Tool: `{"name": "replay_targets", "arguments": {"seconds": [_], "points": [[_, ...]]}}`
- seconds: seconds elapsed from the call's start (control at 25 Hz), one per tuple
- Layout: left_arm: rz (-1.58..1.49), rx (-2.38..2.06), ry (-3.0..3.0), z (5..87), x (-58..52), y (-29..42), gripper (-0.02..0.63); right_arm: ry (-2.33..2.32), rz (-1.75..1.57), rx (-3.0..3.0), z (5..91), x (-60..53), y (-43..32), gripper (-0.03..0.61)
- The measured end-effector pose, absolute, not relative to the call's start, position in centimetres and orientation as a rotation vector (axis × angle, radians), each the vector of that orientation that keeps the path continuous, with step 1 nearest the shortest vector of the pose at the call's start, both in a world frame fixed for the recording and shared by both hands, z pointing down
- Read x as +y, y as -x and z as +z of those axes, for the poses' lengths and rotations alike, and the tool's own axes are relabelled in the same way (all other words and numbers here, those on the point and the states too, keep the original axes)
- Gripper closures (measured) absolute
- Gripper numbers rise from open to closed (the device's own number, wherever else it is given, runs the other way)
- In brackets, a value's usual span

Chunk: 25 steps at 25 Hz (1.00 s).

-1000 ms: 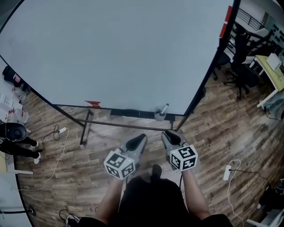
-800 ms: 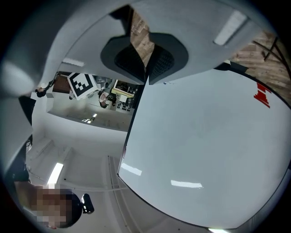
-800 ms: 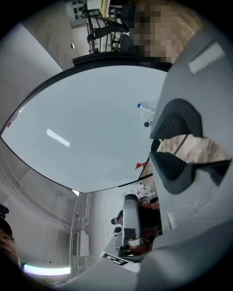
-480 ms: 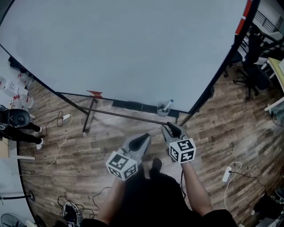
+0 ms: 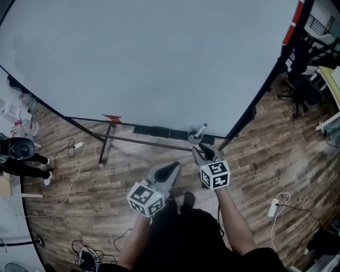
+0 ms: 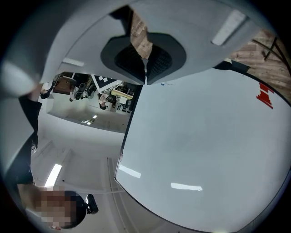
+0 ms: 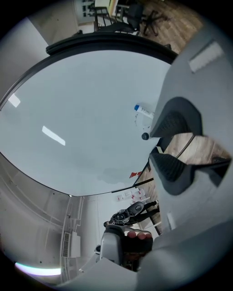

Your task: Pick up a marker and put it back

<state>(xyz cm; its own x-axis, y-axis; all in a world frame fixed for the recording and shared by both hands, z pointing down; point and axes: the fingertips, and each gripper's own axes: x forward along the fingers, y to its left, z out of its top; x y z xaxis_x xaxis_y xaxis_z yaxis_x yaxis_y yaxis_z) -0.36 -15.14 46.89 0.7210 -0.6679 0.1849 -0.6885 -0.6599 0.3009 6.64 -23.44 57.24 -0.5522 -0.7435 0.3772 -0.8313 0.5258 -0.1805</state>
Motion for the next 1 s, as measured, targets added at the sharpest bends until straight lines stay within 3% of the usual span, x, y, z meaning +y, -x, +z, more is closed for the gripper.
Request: {"name": "replay_targets", "arguments": {"seconds": [1.0], "points": [[0.130, -1.036, -2.586, 47.1, -16.8, 2.6, 0.600, -1.312, 0.513, -2.434, 59.6, -28.1, -5.5, 0.469]]}}
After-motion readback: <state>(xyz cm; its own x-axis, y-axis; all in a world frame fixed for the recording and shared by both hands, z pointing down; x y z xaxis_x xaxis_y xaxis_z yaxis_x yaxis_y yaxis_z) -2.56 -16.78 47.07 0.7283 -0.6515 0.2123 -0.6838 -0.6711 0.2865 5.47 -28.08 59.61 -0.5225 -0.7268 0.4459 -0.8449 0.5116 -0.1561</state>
